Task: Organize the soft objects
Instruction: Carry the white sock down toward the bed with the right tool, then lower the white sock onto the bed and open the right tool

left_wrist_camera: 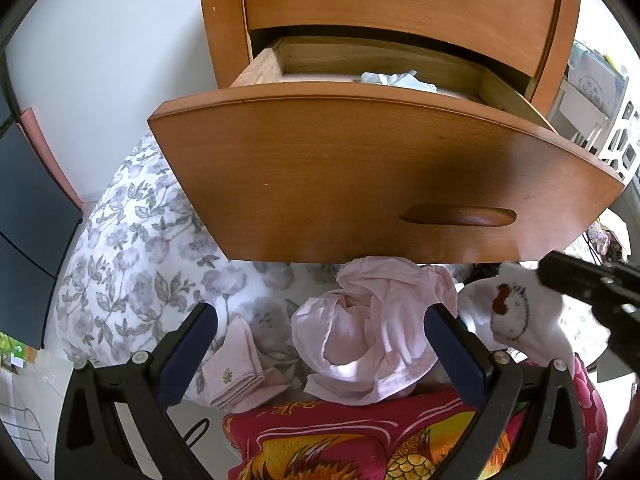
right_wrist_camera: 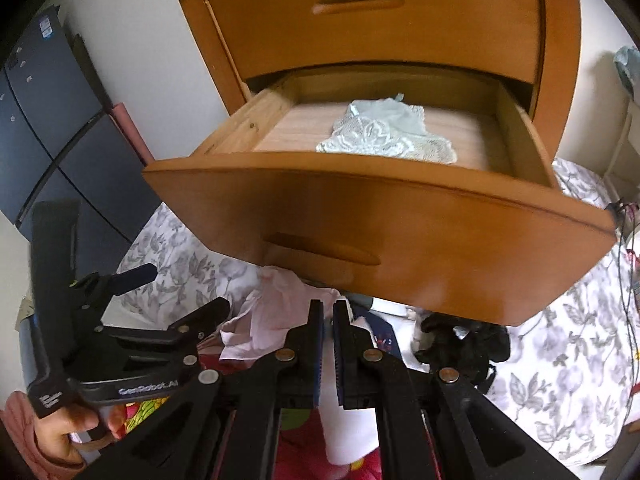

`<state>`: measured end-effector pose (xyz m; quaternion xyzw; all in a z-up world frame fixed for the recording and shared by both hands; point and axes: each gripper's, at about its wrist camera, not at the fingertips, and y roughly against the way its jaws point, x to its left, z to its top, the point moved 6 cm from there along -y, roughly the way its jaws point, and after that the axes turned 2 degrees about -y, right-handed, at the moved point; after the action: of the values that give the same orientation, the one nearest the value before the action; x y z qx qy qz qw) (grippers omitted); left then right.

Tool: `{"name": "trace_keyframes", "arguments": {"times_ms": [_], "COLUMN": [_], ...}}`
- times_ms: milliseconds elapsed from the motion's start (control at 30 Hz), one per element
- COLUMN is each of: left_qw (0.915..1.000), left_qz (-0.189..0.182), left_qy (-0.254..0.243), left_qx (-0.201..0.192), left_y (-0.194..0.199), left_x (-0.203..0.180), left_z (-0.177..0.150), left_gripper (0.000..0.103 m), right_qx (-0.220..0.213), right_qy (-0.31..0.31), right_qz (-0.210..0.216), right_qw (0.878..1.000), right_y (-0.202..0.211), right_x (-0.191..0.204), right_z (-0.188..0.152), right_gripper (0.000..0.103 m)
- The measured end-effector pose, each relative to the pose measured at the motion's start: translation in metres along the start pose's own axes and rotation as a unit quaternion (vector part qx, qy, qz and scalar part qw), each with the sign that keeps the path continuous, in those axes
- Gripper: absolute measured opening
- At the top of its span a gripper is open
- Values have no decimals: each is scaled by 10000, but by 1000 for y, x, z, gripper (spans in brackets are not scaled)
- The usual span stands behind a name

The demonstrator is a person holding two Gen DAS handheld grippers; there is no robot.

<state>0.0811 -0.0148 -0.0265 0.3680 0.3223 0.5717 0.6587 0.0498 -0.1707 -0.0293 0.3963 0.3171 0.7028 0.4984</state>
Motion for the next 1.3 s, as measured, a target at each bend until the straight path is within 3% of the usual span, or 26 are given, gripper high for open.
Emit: {"name": "trace_keyframes", "arguments": {"times_ms": [333,833,900,967,1033,1300], "left_qw": [10000,9999,9999,9999,9999,9999], "left_qz": [24,73,69,72,73,72], "left_qy": [-60,-121,-120,-121,-125,-89], "left_qx": [36,61,63,61,61,58], "left_y": [-2,-2,-3,-3,-2,-2], "left_x": [-1,1,1,1,1,3], "left_z": [0,-1,-1,-1,-1,-1], "left_gripper": [103,103,103,103,103,103], "right_qx": [136,219,238,249,239,265], "right_qy": [-425,-487,-515,-537,-532,-647], "right_qz": [93,-36,-76,-139,-194,-246], "right_qw": [9990,9986,9984,9981,9981,9972], "right_y": [-20,-28,-29,-29,-29,-29], "right_x": [-14,-13,-13,-15,-15,-20], "right_z": [-7,-13,-14,-15,-14,-15], "right_gripper": [6,10,20,49,63,77]}}
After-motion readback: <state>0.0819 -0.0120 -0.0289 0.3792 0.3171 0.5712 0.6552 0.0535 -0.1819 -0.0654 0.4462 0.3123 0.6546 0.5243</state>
